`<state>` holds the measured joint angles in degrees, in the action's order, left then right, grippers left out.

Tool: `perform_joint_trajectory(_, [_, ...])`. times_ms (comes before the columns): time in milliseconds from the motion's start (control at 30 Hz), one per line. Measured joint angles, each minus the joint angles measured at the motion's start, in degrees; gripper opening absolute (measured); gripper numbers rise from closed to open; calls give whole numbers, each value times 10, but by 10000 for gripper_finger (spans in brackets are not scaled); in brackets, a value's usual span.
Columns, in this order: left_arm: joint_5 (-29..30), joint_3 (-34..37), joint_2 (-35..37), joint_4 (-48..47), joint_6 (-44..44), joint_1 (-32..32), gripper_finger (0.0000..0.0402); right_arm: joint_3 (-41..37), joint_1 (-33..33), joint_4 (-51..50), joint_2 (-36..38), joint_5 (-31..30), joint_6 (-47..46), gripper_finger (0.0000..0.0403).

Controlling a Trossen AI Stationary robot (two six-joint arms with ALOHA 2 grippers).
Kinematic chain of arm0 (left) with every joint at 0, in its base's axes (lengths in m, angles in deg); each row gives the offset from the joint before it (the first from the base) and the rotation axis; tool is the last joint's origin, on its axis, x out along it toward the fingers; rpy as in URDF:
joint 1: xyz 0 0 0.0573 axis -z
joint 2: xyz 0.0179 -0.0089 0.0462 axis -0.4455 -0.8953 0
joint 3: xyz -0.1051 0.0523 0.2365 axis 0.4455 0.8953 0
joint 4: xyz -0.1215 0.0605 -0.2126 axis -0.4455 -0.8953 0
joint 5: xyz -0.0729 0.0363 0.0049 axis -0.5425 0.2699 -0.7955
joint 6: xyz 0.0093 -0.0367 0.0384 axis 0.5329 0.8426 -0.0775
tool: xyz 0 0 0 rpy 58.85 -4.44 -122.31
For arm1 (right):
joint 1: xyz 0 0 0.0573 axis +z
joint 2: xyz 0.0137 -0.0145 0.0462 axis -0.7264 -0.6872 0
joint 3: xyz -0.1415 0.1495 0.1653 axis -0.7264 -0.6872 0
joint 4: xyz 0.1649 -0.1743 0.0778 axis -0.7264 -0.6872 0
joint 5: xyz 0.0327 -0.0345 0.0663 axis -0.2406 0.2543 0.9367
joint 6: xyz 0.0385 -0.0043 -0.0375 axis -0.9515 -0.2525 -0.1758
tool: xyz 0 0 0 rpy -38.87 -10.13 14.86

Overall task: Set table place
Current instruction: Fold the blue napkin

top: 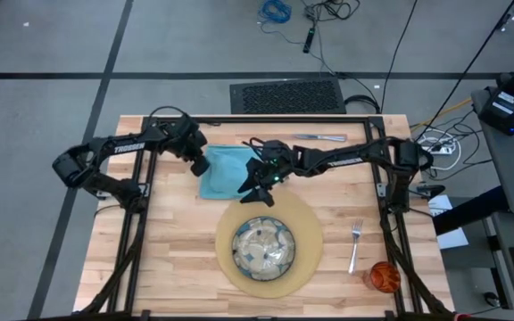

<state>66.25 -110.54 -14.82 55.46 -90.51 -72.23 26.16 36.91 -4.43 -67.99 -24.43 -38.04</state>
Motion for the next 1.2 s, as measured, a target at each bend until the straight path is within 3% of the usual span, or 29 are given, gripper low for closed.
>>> perform_joint_trajectory(200, [54, 8, 0, 2, -27, 0, 246, 1, 5, -1, 0, 7, 2, 219])
perform_joint_trajectory(633, [50, 17, -16, 51, -31, 40, 246, 1, 4, 1, 1, 7, -5, 219])
perform_joint_trajectory(767, [115, 17, -16, 84, -5, 72, 246, 1, 4, 4, 1, 10, -5, 219])
perform_joint_trajectory(867, [197, 17, -16, 99, -15, 103, 246, 1, 4, 3, 1, 13, -9, 219])
perform_joint_trajectory(1000, [244, 17, -17, 109, -37, 132, 244, 1, 6, 3, 1, 24, -9, 219])
perform_joint_trajectory(1100, [276, 17, -26, 121, -51, 138, 215, 1, 7, 4, 1, 24, -9, 219])
perform_joint_trajectory(1200, [263, 17, -46, 121, -62, 133, 147, 1, 9, 4, 1, 24, -9, 219])
